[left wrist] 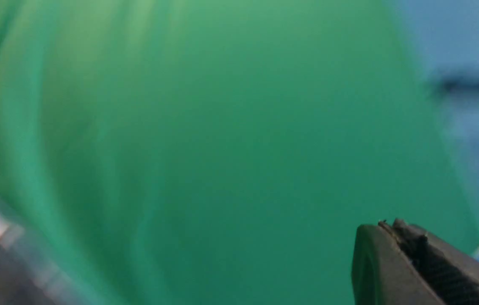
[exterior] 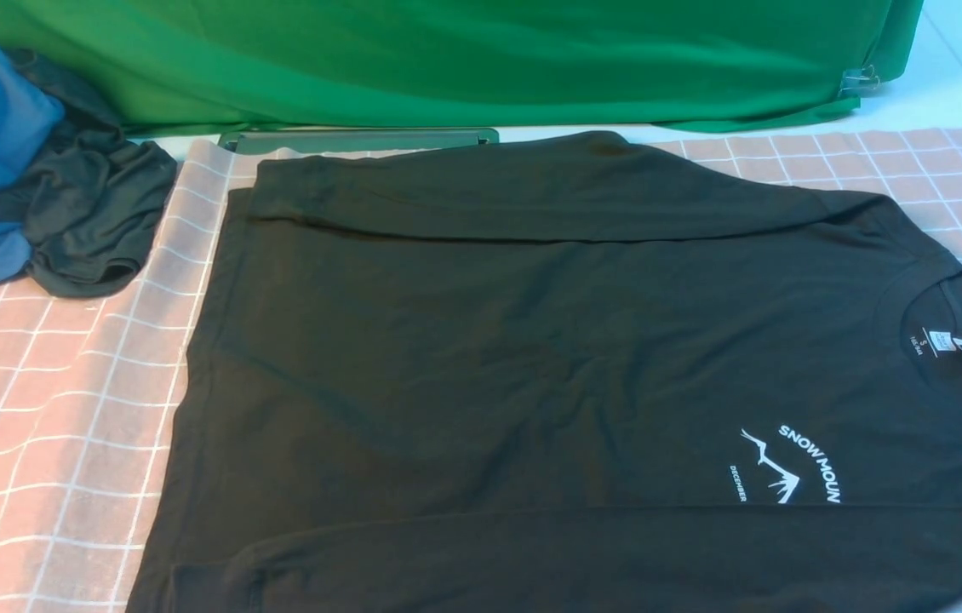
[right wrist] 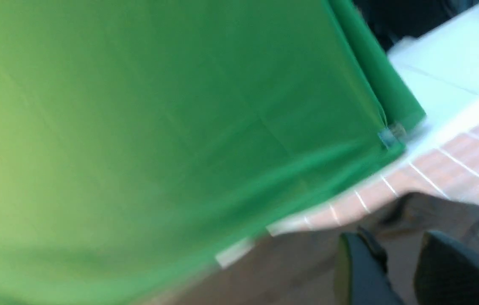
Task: Fold a long-sleeved shirt over a pink coffee tablecloth.
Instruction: 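Grasp the left edge of the dark T-shirt lying flat on the table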
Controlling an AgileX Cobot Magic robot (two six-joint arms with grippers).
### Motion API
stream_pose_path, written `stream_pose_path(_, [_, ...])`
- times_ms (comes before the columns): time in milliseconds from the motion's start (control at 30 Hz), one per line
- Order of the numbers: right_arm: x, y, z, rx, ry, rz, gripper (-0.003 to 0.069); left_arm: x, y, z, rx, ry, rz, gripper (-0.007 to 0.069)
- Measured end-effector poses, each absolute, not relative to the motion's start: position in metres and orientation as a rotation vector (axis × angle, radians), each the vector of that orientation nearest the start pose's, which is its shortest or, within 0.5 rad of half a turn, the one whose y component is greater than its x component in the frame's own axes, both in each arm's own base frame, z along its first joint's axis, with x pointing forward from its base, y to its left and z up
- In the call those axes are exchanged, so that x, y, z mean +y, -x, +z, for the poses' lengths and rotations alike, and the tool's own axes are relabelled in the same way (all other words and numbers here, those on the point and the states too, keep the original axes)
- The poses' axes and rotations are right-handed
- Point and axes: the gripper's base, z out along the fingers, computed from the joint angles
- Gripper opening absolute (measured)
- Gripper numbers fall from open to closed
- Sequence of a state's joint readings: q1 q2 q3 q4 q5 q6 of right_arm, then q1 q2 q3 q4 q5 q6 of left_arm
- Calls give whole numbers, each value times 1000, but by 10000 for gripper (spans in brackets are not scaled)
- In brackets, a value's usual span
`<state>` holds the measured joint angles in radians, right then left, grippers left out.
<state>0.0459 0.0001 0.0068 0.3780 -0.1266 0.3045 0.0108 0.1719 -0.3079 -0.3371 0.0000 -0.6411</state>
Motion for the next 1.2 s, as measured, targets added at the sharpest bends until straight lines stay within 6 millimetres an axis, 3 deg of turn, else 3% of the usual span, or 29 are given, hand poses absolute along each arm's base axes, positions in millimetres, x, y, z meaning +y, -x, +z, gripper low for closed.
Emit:
stream_pose_path(67, [-1, -53, 231, 1298, -488, 616, 227, -4, -73, 320, 1445, 640, -717, 14])
stream_pose_path(200, [5, -46, 282, 1363, -367, 591, 129, -9, -115, 324, 1975, 581, -497, 14])
stream_pose_path(233, [9, -45, 301, 1425, -289, 548, 83, -10, -134, 320, 2167, 539, -433, 14])
stream_pose_path(300, [14, -46, 332, 1530, -186, 514, 43, -12, -154, 310, 2364, 494, -392, 14])
stream_pose_path(367, [20, -56, 354, 1687, -105, 499, 38, -14, -176, 287, 2579, 469, -361, 11])
stream_pose_path(467, [29, -80, 368, 1931, 18, 456, 39, -16, -192, 260, 2783, 444, -311, 11])
stream_pose_path(567, [35, -101, 365, 2132, 142, 412, 39, -29, -198, 248, 2858, 352, -273, 11])
stream_pose_path(700, [42, -123, 345, 2325, 252, 422, 39, -49, -197, 237, 2884, 257, -231, 11])
stream_pose_path(967, [48, -130, 333, 2354, 279, 501, 43, -51, -196, 200, 2921, 299, -67, 25])
stream_pose_path(1167, [49, -131, 333, 2341, 283, 497, 45, -49, -200, 183, 2952, 270, 0, 178])
stream_pose_path(1200, [49, -131, 333, 2339, 288, 496, 46, -50, -202, 181, 2945, 270, -4, 236])
